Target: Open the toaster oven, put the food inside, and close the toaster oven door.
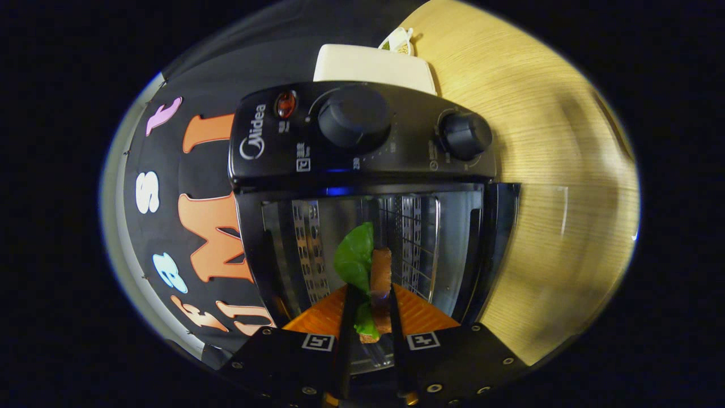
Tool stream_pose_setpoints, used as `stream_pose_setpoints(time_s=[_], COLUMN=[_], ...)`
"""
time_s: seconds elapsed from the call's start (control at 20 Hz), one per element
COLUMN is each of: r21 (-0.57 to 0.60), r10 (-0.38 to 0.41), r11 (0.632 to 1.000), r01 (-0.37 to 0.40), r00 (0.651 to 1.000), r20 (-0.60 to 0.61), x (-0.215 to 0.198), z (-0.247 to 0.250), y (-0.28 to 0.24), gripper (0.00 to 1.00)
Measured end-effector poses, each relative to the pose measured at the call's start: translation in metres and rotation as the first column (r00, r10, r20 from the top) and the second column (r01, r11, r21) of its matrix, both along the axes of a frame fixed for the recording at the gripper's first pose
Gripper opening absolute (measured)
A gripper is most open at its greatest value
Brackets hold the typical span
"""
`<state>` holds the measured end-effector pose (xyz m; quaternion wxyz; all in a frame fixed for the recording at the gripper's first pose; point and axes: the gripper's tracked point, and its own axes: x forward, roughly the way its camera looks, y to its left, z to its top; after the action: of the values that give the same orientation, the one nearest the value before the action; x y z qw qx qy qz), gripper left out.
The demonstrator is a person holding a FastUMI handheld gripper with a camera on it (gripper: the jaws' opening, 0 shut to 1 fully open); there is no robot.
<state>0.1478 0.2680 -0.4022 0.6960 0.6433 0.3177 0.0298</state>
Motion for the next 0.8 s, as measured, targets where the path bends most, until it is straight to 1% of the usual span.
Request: stream_pose_setpoints(time_s=[0.05,0.1,0.15,0.2,0.25,0.35,0.4,0.5,0.7,0.75,0.8], r21=[-0.012,-0.022,-0.035,-0.039,-0.041,-0.051,-0.052,-0.056,-0.091,-0.101,-0.132], r10=[0.009,0.01,0.004,0.001,0.001,0.009,0.014,0.02,0.061,0.056,0.067], r11=[1.0,1.0,0.999,0.999,0.999,0.999,0.999,0.998,0.994,0.993,0.989], r01=[-0.009,-0.01,-0.005,-0.002,-0.002,-0.011,-0.017,-0.023,-0.063,-0.058,-0.069], r00=[1.0,1.0,1.0,1.0,1.0,0.999,0.998,0.999,0.998,0.998,0.998], r20=[-0.016,-0.023,-0.028,-0.029,-0.03,-0.047,-0.054,-0.049,-0.033,-0.021,-0.018], x=[-0.004,-0.007,-0.012,-0.015,-0.019,-0.023,-0.025,-0.028,-0.046,-0.051,-0.063], z=[-0.004,-0.005,-0.007,-0.006,-0.007,-0.015,-0.018,-0.014,-0.009,-0.006,-0.013], y=[0.005,0.005,0.003,0.001,0.0,-0.003,-0.004,-0.004,-0.006,-0.011,-0.017], gripper=[0.35,0.47,0.54,0.63,0.67,0.8,0.89,0.96,0.97,0.97,0.97])
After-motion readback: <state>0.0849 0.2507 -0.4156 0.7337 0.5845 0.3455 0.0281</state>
